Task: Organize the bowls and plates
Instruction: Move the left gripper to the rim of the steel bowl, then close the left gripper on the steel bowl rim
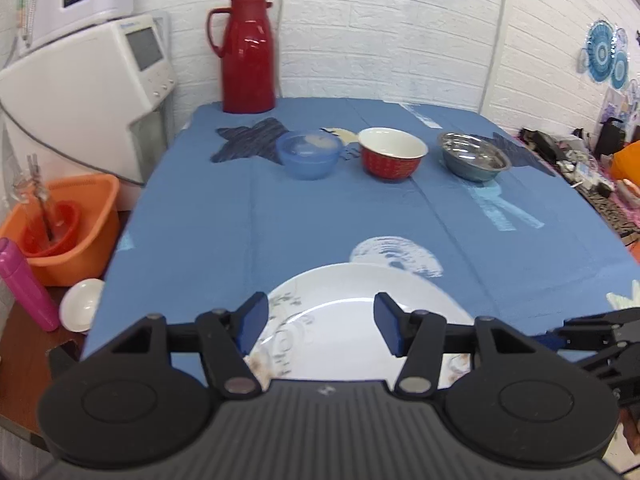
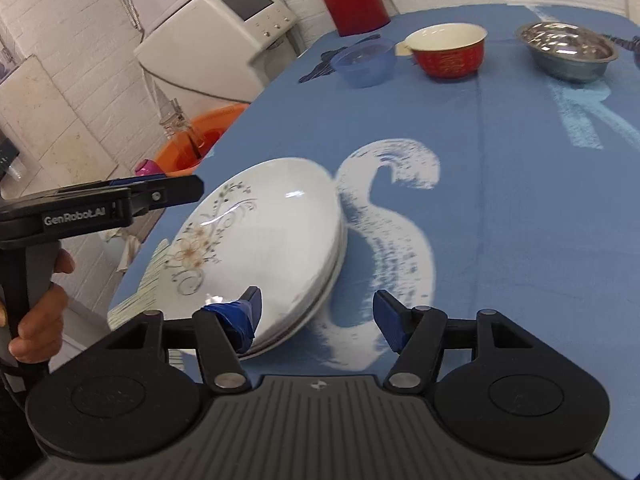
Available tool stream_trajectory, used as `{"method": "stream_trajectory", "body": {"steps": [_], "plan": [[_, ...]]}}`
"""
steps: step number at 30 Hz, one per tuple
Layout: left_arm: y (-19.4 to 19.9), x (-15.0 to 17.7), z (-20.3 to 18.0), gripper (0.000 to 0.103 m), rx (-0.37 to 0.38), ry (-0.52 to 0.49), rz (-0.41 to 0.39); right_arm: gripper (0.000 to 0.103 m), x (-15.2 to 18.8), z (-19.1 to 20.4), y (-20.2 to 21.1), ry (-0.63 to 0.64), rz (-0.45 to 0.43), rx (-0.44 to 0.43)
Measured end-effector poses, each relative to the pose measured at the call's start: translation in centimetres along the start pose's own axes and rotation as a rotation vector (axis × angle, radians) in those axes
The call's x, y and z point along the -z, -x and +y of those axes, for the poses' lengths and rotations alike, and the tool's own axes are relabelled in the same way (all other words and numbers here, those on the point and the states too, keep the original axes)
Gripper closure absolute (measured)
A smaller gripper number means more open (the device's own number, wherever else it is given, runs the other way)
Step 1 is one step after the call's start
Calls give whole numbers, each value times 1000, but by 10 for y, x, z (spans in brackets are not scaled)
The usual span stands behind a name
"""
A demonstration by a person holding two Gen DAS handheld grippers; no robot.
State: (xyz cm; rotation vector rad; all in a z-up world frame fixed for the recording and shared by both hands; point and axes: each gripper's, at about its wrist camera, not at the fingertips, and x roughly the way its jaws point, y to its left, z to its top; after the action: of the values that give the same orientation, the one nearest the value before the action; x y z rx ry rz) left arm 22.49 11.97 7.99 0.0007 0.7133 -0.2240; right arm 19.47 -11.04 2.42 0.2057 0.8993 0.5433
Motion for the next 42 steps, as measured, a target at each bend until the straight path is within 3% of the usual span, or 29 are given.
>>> {"method": "stream_trajectory", "body": {"steps": [6,10,13,20,24,29,34,36,38,42], "plan": [[-52,-42,-43,45,145,24,96,55,-31,-64,26,-51,-51,124],[-114,-81,-80,45,227,102,190,55,-68,-115,38,-88,-78,209],[-162,-115,-108,45,268,187,210,55,-107,-153,39,-102,-95,289],[-259,-167,-147,45,199,410,231,54,-197,-225,3,-127,-127,428],[-294,-173,-164,45,142,434,261,53,-230,-252,-38,-93,-72,505],[-315,-173,-169,45,121,459,265,53,-241,-262,-71,6,-24,520],[-322,-175,-167,47,67,438,243,57,-237,-268,-85,14,-5,512],[-323,-177,-170,72,74,389,259,64,-230,-267,-82,15,-24,468],[-320,-174,-174,87,108,342,284,77,-223,-260,-76,32,-22,443],[-291,-159,-176,87,116,279,294,78,-196,-235,-55,102,-7,444]]}}
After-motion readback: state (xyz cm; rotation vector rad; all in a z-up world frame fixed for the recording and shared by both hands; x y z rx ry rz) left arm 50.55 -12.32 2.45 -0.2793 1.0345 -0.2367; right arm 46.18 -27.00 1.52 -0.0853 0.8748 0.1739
